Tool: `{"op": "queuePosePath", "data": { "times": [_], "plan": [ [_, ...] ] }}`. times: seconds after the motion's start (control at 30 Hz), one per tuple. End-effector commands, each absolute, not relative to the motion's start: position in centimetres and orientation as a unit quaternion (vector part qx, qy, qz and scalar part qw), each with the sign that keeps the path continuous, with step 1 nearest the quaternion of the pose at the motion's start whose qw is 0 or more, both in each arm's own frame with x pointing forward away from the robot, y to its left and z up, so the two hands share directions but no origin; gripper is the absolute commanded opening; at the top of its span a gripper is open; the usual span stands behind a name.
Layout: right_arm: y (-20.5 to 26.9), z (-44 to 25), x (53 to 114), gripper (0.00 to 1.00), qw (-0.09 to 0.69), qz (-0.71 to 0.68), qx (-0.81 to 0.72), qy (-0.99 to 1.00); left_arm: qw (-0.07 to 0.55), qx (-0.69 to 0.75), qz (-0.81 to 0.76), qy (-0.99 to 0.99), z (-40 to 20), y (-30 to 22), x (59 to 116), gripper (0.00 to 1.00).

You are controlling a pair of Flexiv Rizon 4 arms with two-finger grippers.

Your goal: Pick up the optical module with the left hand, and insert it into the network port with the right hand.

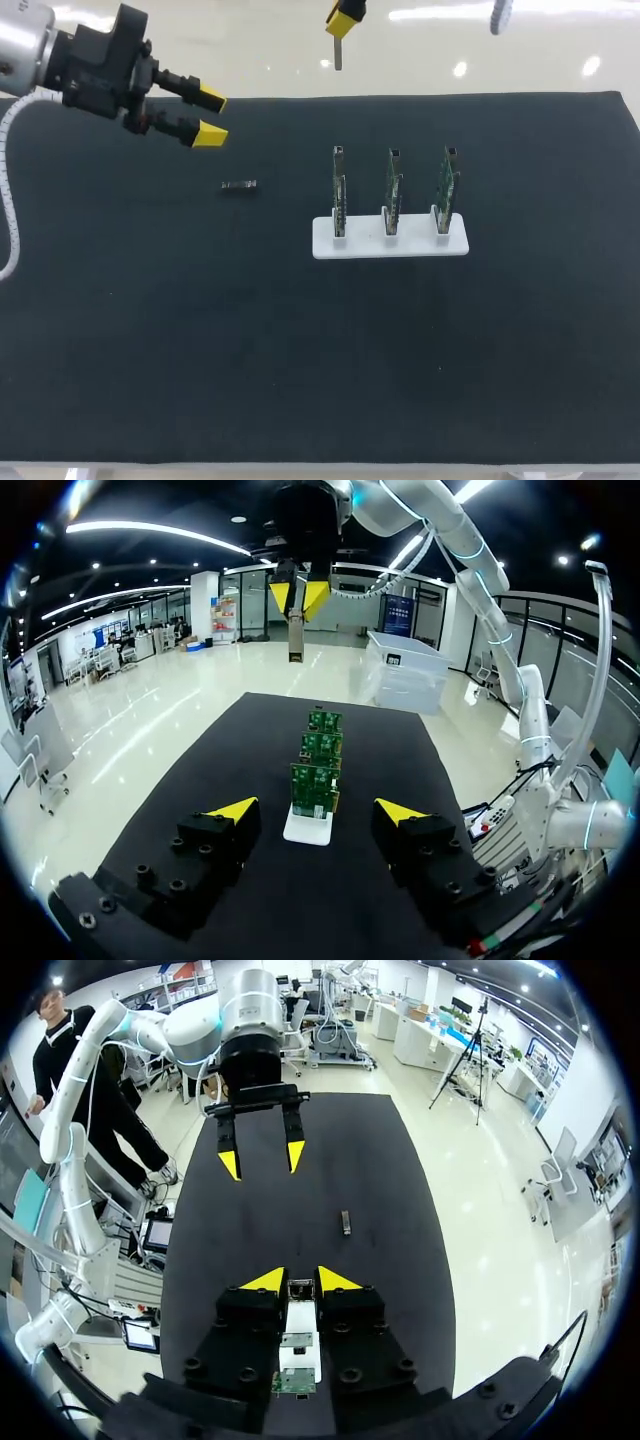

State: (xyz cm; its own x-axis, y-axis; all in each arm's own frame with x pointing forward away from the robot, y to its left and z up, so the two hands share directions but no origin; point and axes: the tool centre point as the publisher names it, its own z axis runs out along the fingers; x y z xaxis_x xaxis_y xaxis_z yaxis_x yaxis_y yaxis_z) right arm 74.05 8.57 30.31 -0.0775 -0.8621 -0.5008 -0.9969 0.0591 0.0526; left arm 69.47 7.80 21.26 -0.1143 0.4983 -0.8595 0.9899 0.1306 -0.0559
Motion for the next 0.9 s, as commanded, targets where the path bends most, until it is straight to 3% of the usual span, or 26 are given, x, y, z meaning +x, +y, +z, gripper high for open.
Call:
{"op": "queuePosePath", "data": {
  "times": [0.03, 0.9],
  "plan": [
    [7.8, 29.4, 73.3, 0.00, 0.175, 0.200, -0.651, 0.711, 0.355, 0.563, -0.345, 0.662, 21.2, 7.8, 69.6, 1.00],
    [3.6, 23.6, 70.0, 0.00, 0.179, 0.184, -0.640, 0.724, 0.355, 0.563, -0.345, 0.662, 21.2, 7.8, 69.6, 1.00]
  ]
}}
